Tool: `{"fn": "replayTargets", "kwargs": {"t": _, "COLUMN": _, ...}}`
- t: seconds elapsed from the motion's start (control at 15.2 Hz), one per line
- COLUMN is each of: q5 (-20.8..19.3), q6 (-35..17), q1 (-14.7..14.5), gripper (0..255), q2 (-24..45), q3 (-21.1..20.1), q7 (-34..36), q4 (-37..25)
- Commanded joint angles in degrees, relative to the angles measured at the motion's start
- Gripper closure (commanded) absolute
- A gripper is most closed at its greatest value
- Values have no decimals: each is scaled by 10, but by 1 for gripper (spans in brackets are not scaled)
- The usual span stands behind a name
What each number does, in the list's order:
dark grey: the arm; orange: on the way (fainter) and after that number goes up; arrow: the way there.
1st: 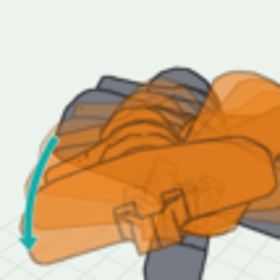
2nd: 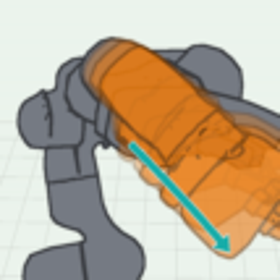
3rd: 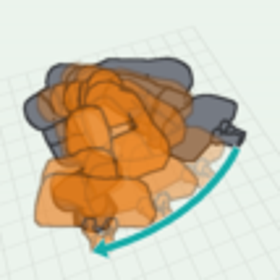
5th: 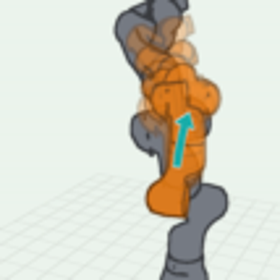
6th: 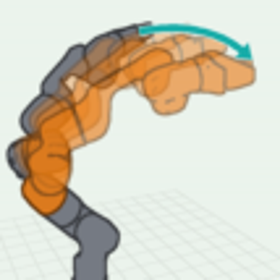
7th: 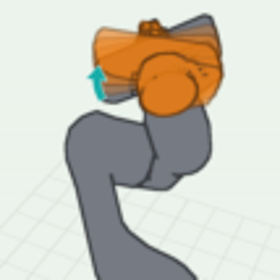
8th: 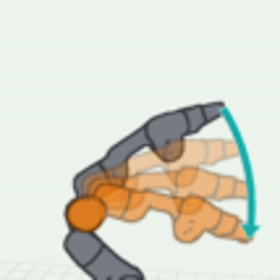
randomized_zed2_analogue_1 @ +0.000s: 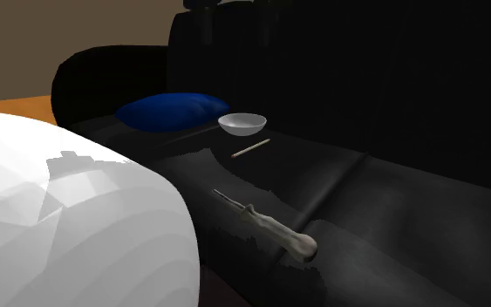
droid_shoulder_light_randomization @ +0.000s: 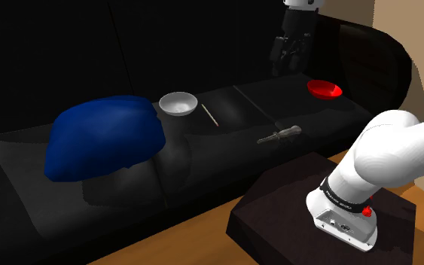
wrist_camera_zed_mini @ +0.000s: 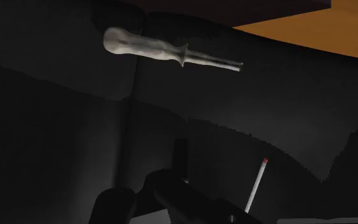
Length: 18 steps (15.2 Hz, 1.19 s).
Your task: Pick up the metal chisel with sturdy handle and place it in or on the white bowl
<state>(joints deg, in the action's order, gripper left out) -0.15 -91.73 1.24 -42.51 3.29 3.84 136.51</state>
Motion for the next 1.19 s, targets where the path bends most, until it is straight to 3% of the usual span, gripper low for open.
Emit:
{"fn": "replayTargets", "kwargs": {"t": 0.0, "q5": 0, "q6": 0, "q1": 0, "gripper": 0, "q2": 0, "q3": 0, "q7": 0, "q4": 0}}
{"fn": "replayTargets", "kwargs": {"t": 0.66, "q5": -100, "q6": -132, "q1": -71, "gripper": 0, "q2": -52, "q3": 110, "q7": -338, "q4": 199}}
{"fn": "replayTargets", "kwargs": {"t": 1.12, "q5": -208, "q6": -261, "q1": -95, "gripper": 0, "q2": -15, "q3": 218, "q7": -578, "q4": 294}}
